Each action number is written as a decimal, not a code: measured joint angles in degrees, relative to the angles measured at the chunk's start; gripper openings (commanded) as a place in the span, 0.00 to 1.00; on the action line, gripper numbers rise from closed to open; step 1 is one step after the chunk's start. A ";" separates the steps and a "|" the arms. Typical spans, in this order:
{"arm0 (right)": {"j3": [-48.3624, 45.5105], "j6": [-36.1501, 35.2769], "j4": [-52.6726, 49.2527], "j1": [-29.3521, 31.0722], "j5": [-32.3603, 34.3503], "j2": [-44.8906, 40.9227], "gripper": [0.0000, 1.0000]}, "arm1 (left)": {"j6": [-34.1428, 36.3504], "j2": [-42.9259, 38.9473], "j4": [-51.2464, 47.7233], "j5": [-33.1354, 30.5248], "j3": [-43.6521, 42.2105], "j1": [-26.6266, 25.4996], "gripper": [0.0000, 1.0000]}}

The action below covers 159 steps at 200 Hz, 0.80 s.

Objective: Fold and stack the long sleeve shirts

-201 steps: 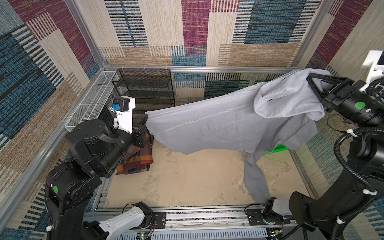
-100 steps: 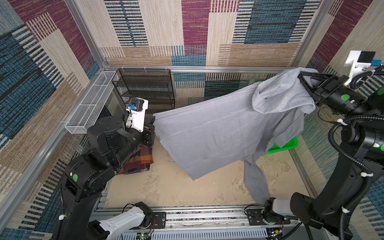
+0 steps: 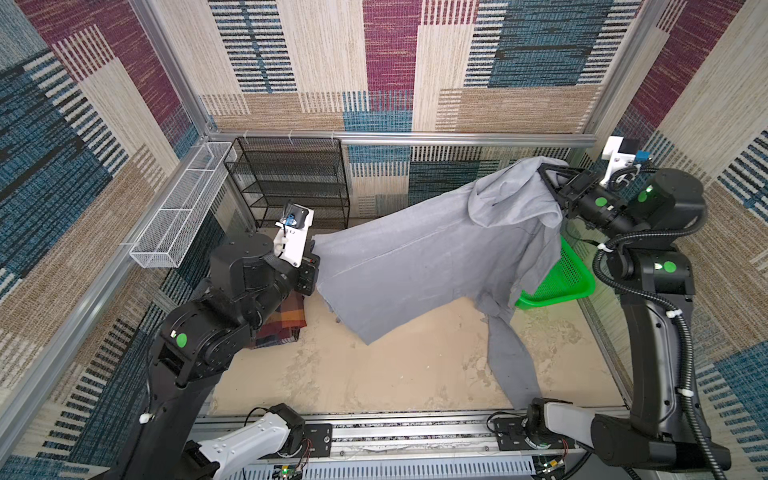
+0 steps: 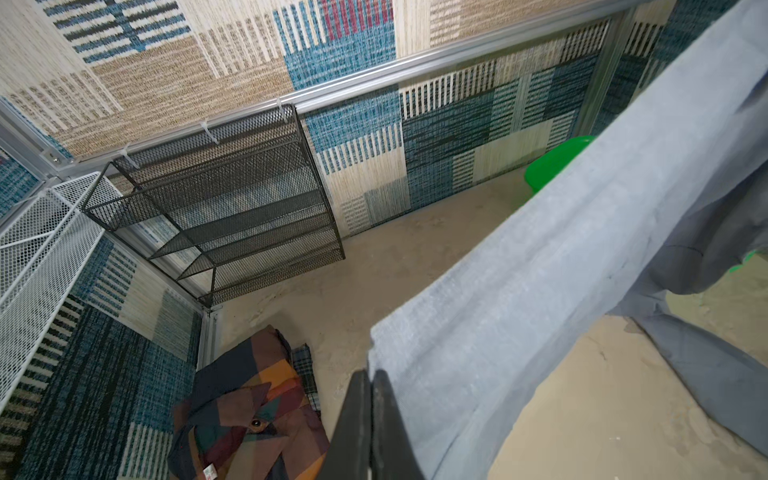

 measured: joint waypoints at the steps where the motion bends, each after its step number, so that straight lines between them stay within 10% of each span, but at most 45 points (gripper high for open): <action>1: 0.00 0.00 0.00 0.00 0.00 0.00 0.00 | 0.04 0.02 0.02 0.00 -0.15 0.13 0.00; 159: -25.92 -2.91 13.75 12.15 21.00 3.80 0.00 | 1.90 4.13 1.81 -7.02 -11.23 4.57 0.00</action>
